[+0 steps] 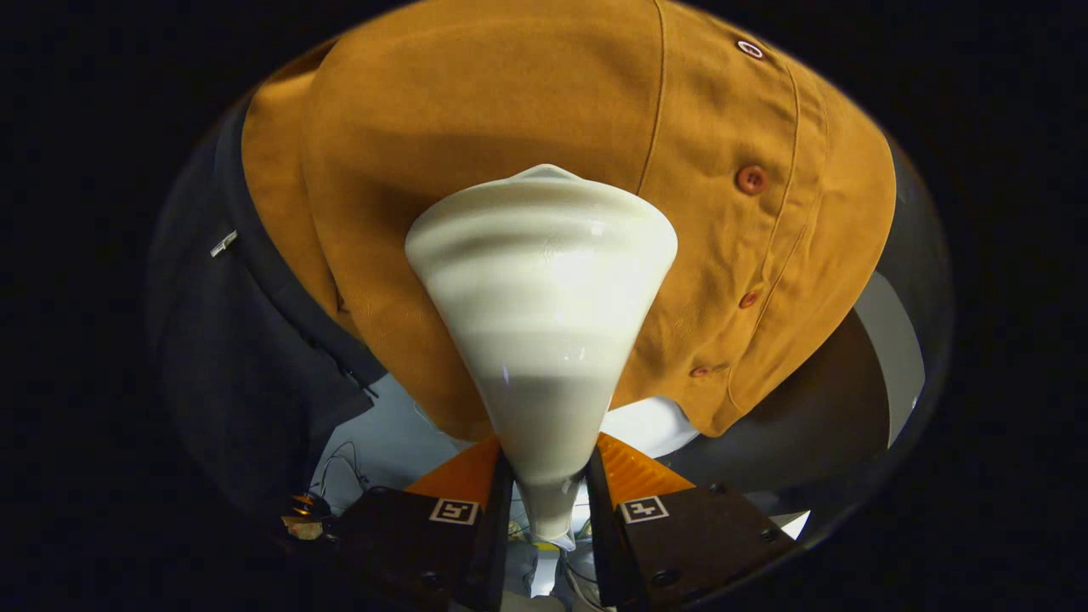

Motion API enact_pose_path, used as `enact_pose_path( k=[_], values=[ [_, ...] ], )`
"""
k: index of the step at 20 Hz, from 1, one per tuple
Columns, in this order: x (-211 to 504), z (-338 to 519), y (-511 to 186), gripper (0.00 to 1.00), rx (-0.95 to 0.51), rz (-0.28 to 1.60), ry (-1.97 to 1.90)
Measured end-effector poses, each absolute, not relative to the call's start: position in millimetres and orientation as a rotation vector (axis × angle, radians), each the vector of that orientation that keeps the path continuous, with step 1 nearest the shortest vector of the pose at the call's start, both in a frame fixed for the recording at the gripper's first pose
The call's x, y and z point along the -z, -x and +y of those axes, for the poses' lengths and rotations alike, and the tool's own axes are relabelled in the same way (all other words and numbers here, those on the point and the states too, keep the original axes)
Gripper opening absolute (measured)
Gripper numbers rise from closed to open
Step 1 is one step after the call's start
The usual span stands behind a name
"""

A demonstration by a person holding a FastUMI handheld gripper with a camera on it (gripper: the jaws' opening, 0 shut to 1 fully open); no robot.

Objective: Iron the clothes twice with a garment steamer, once on the left side and once on the right side.

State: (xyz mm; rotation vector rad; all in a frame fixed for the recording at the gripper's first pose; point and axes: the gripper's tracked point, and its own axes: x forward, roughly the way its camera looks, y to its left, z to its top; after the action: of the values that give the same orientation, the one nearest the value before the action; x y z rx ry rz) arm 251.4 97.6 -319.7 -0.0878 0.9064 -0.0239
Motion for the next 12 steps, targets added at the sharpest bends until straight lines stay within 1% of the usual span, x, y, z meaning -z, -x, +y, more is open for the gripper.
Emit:
enact_pose_path(
  k=[3,5,12],
  values=[
    [331,99,-237,0.45,0.005,0.941,0.079],
    [327,94,-236,0.45,0.006,0.93,0.077],
    [272,68,-230,0.45,0.039,0.811,0.052]
  ],
)
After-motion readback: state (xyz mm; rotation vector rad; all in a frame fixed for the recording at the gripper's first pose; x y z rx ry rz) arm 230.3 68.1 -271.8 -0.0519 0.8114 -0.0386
